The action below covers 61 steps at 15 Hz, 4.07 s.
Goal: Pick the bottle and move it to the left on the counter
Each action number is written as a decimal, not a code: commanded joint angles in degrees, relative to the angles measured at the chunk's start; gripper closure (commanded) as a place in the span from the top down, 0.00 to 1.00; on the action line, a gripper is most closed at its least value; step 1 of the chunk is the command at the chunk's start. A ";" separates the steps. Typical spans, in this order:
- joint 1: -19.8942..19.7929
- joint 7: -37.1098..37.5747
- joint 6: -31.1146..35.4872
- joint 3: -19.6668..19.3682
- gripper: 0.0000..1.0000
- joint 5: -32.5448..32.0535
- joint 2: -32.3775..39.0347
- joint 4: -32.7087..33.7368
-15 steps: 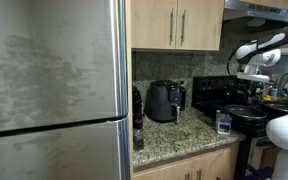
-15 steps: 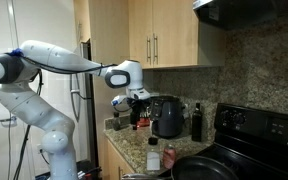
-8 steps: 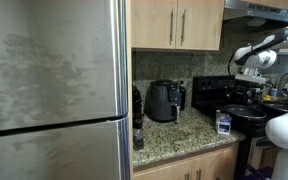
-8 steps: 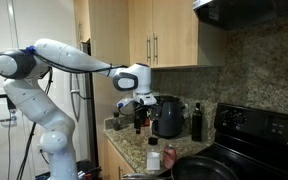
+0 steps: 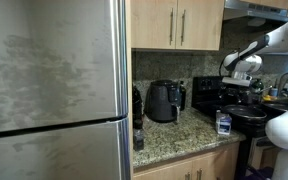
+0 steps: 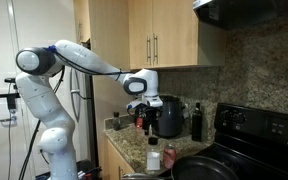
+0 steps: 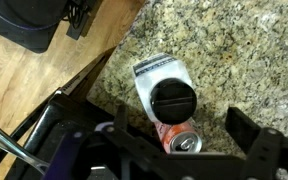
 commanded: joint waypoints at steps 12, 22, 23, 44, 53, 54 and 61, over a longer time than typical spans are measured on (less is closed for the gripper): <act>1.58 2.65 6.37 1.10 1.00 1.55 9.14 1.54; 2.76 8.39 1.36 0.70 1.00 0.58 13.43 0.91; 2.70 10.95 1.33 0.70 1.00 -0.35 13.75 0.62; -4.34 75.65 18.30 5.67 1.00 -37.85 -12.83 -20.33; -4.04 65.76 25.20 -0.37 1.00 -31.96 -8.37 -16.37; -3.52 62.20 29.47 -2.28 1.00 -29.74 -7.79 -16.86; -5.45 47.15 36.92 -1.33 1.00 -17.83 -7.26 -17.40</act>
